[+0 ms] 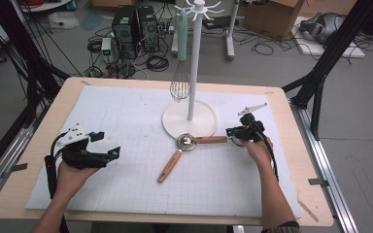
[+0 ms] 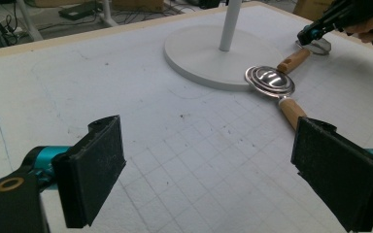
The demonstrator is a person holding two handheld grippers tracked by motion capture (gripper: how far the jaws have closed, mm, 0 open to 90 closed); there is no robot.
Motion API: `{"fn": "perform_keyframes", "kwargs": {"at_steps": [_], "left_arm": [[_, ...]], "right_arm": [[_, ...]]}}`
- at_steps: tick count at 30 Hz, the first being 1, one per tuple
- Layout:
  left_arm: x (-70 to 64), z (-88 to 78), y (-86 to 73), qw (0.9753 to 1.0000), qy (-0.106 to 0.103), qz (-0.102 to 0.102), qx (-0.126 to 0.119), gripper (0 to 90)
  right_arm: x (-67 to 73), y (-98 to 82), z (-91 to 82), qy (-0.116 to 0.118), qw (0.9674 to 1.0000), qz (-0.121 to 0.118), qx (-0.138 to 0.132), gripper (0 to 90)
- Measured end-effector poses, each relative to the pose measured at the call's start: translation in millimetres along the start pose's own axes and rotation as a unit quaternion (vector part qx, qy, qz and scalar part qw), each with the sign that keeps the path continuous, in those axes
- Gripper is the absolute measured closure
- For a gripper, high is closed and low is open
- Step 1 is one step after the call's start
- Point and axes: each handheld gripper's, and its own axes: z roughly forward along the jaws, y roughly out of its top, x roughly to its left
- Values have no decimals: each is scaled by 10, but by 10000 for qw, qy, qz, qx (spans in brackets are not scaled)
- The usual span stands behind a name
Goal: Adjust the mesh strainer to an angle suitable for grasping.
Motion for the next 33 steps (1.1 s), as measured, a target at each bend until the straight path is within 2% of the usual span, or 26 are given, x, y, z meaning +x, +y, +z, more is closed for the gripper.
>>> {"fn": "perform_keyframes", "kwargs": {"at_steps": [6,21,27,33], "left_arm": [[6,7,-3,10000,-5,12,6,123],[-6,-3,7,10000,-8,10,-22,123],[-4,-9,12,10000,-11,19,-34,123],[-8,-13,17,10000,-19,29,-32,123]], "right_arm": [[-23,-36,71,-121,9997,144,122,894],[63,-115,26,-293,9991,81,309,894],[134,-105,3,-294,9986,-52,430,894],[159,-110,-16,-348,9983,-15,467,895]]}}
